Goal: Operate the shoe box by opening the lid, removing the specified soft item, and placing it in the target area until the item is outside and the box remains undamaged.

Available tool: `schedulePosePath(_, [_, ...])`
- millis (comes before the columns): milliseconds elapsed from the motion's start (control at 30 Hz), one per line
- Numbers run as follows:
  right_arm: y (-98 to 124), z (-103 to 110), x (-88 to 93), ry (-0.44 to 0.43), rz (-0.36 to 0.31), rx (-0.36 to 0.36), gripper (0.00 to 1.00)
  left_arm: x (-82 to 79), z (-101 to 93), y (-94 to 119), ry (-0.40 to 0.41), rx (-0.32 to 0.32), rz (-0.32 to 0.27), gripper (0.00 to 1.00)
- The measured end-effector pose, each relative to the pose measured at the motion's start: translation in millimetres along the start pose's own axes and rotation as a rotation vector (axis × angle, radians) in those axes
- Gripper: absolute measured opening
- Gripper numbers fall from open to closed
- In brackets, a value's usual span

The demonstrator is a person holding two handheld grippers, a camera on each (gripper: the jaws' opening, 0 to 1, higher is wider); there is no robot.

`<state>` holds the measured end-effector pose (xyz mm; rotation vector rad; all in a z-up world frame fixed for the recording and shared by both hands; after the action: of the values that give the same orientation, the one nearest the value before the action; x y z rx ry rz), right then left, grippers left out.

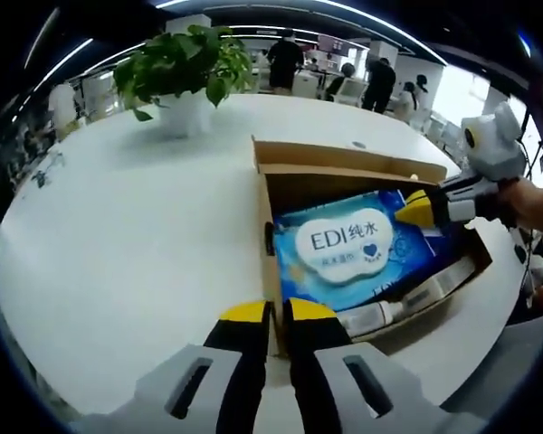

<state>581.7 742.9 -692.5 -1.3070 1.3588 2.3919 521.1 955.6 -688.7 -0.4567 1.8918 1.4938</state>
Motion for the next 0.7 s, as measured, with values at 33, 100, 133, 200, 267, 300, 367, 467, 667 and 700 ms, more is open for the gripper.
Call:
schedulePosePath(33, [1.3,-0.1,0.1,0.0,-0.001,0.002,0.0,0.0,-0.1,0.0,-0.001,0.0,0.001,0.04])
schedulePosePath(100, [4.0,-0.9,-0.1,-0.002,-0.004,0.006,0.0,-0.2,-0.3,-0.1,-0.009,-0.002,0.005,0.04])
schedulePosePath(133, [5.6,-1.4,-0.2,0.0,-0.004,0.009,0.0,-0.3,-0.4,-0.2,-0.011,-0.003,0.006,0.04])
schedulePosePath(200, [9.0,-2.0,-0.7,0.001,-0.008,0.011,0.0,-0.2,-0.7,-0.2,-0.017,-0.005,0.009,0.04])
schedulePosePath(267, [12.6,-2.7,-1.0,0.004,-0.011,0.016,0.0,-0.2,-0.9,-0.1,-0.018,-0.005,0.009,0.04])
schedulePosePath(300, [14.0,-3.0,-1.1,0.004,-0.013,0.017,0.0,-0.2,-0.9,-0.1,-0.018,-0.005,0.009,0.04])
schedulePosePath(367, [16.6,-4.2,-1.4,-0.004,-0.018,0.017,0.0,-0.2,-0.8,-0.2,-0.015,-0.005,0.009,0.04])
schedulePosePath(467, [20.3,-4.6,-1.2,-0.002,-0.024,0.021,0.0,-0.3,-0.8,-0.2,-0.018,-0.005,0.01,0.04])
schedulePosePath(667, [27.8,-7.5,1.4,-0.012,-0.034,0.029,0.0,-0.4,-0.3,-0.6,-0.02,-0.008,0.011,0.04])
schedulePosePath(700, [28.8,-7.8,2.1,-0.013,-0.034,0.032,0.0,-0.5,-0.3,-0.6,-0.02,-0.008,0.012,0.04])
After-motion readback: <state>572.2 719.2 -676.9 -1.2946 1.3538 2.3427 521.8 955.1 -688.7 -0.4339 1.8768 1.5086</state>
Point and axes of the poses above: the point that each gripper's makers call its tool centre point, and the gripper's own axes: y roughly backward along the fingers, z roughly to its left, x roughly out of its underside, the point moved 6 cm from there along y, roughly backward along the fingers
